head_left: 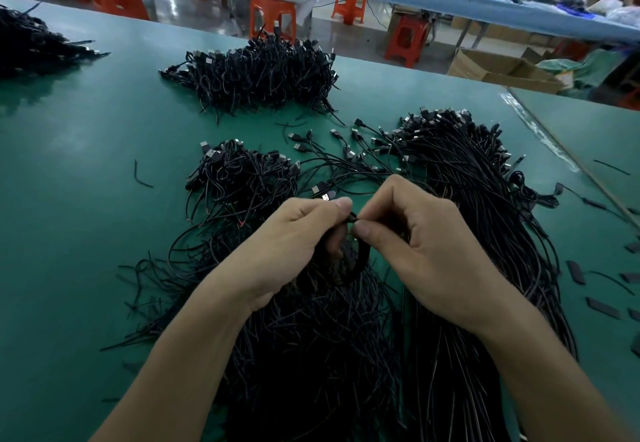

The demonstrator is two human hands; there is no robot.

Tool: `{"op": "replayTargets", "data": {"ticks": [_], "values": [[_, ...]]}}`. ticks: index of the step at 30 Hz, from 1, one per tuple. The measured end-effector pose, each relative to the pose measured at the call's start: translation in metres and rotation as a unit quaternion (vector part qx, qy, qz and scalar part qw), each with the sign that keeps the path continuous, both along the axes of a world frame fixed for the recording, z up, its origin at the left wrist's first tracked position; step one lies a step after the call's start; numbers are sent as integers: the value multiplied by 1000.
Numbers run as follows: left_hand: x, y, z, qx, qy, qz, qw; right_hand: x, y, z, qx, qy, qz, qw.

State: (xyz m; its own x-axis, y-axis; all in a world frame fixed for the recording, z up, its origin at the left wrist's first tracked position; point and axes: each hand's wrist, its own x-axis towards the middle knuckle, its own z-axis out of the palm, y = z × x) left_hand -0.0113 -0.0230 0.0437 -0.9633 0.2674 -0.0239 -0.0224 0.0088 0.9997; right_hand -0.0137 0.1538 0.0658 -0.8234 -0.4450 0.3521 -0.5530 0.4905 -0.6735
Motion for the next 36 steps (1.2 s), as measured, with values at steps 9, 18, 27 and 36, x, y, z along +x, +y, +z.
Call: {"op": "replayTargets", "data": {"ticks": [9,18,27,36], "values": [[5,7,-1,147,-100,-23,984,2,-23,-1,-43,81,-13,996],[-8,4,-19,-93,91,140,981,-7,-17,-4,-30,-46,-34,998],[-12,-10,-21,-141,111,248,952,-5,-11,-40,307,-223,-94,920],[-17,-10,-31,-47,104,222,968,-3,-14,-42,290,-225,-94,925]]}}
